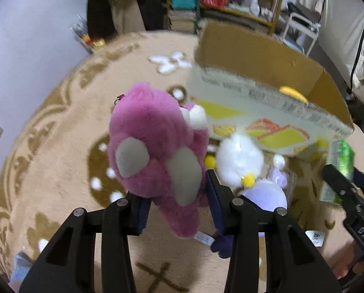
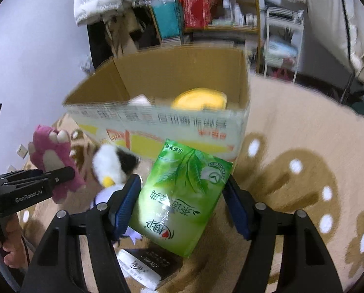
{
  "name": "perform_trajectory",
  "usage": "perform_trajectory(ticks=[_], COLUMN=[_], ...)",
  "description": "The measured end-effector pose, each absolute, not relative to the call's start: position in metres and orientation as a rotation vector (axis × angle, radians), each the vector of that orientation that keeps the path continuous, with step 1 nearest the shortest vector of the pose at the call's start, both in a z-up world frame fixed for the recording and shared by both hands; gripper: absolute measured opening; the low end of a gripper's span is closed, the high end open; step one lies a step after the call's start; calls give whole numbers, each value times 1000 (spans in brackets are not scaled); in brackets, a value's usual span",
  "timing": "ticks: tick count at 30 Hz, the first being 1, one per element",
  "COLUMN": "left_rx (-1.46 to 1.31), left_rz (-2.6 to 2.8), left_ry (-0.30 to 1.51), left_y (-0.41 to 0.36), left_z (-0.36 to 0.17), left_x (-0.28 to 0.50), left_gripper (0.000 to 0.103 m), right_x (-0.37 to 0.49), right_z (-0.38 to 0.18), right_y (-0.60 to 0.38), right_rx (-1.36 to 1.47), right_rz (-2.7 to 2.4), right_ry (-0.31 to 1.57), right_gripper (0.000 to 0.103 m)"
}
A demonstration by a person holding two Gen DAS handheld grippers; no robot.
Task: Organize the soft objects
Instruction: 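Lift the pink bear and green tissue pack and carry both over the box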
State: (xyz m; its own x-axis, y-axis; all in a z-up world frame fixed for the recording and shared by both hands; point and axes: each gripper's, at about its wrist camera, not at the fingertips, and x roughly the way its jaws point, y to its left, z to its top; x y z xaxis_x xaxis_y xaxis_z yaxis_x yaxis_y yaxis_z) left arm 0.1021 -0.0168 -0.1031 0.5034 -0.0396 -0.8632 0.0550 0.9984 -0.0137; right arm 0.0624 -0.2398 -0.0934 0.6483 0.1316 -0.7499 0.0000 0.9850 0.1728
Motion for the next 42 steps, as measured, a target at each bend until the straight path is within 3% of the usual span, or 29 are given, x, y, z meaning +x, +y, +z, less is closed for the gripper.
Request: perform_trajectory(ticks=[16,42], left_rx=[101,198], left_rz=[-73,-146], left_ry=[586,491], left_y=[-29,-72], left_z=[-18,-15], left_x=[65,115], left_gripper=[40,41], right_x=[38,94], right_z=[-34,-35], right_y=[-253,-261], right_rx=[159,143], right_rz=[48,73], right_ry=[620,571], right_gripper=[71,71])
